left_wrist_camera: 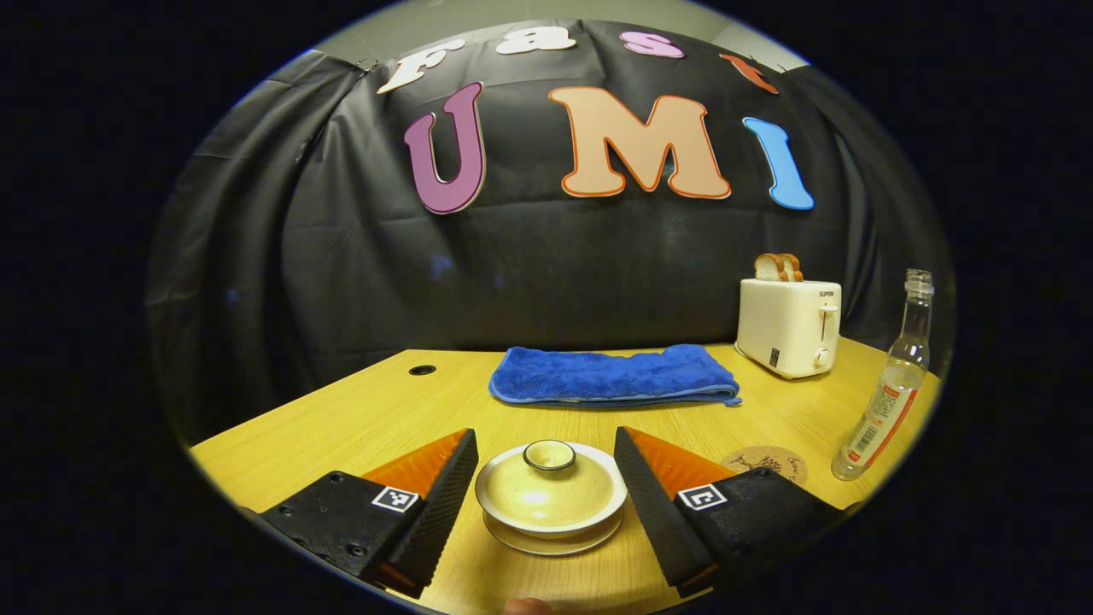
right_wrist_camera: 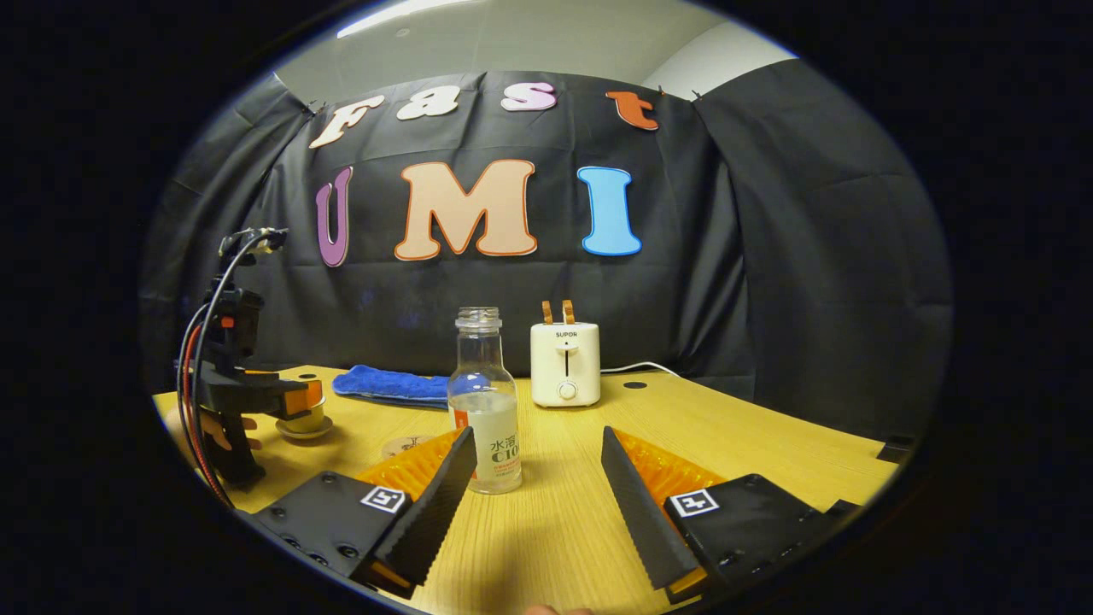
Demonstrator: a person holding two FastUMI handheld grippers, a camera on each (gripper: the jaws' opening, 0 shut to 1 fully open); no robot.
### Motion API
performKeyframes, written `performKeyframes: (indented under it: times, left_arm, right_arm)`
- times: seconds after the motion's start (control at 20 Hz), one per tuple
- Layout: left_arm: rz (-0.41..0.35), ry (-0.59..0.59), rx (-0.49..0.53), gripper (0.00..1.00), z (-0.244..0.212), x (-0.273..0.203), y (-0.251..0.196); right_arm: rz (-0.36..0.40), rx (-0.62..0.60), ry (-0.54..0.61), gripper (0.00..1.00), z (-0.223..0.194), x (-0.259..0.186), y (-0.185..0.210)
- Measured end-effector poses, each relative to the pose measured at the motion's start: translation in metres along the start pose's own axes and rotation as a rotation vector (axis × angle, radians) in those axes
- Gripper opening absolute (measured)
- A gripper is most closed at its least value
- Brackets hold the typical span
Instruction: Open the teacup lid with one hand, grasp the water bottle and pour water into the teacup with the other hand; after pouring, place the water bottle on the coaster and then close the teacup lid.
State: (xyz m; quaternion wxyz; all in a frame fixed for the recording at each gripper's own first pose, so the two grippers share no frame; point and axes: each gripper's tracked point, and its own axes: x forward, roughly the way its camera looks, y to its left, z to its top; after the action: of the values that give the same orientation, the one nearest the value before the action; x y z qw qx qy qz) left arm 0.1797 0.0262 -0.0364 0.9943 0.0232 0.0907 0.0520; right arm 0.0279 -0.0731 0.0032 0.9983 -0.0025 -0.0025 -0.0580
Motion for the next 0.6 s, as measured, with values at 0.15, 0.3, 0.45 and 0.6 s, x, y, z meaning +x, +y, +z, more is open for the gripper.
performKeyframes:
  times: [0.15,0.3,0.45,0.6]
  left_arm:
    - [0.006,-0.008,0.02,0.94,0.003,0.004,-0.001]
    - [-0.005,-0.019,0.027,0.94,0.005,0.006,-0.003]
    - [-0.004,-0.011,0.043,0.81,0.007,0.013,-0.004]
    - [-0.004,-0.003,0.054,0.64,0.006,0.014,-0.004]
  right_arm:
    - [0.001,-0.001,0.001,0.95,-0.001,0.0,0.0]
    - [0.003,0.0,0.001,0.89,0.001,0.0,0.0]
    - [0.005,0.0,0.001,0.89,0.0,0.0,0.0]
    - [0.01,0.0,0.002,0.89,0.001,-0.001,0.001]
